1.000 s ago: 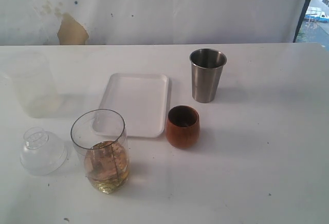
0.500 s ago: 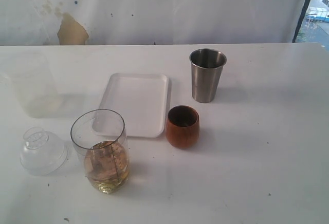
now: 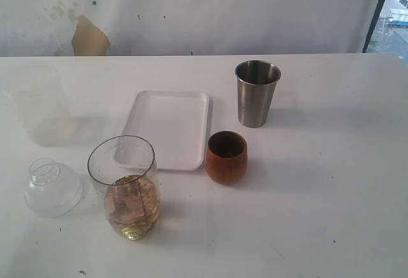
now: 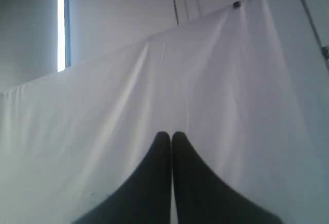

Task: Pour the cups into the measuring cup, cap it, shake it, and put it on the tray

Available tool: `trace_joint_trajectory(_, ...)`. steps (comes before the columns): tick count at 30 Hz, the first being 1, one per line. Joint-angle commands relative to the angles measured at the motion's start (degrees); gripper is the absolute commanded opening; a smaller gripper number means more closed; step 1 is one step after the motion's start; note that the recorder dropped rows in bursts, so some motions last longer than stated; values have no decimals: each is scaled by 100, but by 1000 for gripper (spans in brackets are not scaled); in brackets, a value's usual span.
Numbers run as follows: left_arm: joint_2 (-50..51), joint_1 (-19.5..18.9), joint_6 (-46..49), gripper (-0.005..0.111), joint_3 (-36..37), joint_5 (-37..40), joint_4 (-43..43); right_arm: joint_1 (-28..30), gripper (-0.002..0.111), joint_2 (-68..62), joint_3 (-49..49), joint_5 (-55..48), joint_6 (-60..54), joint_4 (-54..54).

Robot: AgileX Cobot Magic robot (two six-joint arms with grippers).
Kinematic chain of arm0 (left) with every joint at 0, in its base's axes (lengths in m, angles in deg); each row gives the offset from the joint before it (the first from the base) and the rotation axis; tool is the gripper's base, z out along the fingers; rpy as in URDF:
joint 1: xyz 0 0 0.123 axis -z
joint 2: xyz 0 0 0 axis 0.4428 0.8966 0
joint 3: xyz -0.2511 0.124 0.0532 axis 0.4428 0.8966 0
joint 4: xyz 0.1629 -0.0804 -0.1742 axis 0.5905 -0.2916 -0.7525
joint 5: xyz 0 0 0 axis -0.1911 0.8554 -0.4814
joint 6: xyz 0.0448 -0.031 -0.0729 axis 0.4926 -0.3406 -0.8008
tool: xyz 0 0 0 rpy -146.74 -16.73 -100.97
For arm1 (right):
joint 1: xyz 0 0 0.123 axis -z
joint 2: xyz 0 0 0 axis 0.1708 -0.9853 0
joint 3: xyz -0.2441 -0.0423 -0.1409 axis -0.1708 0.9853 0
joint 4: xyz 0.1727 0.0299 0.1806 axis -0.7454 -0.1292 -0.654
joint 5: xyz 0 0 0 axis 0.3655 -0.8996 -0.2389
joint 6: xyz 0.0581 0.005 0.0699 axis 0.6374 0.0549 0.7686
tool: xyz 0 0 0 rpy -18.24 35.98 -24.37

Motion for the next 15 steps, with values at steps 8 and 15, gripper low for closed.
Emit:
trace_joint_trajectory(8, -31, 3, -3, 0, 31, -39, 41, -8, 0, 604, 1422, -54, -1802, -1128)
trace_joint_trajectory(15, -31, 3, -3, 0, 31, -39, 41, -7, 0, 604, 1644, -487, -2614, -1838)
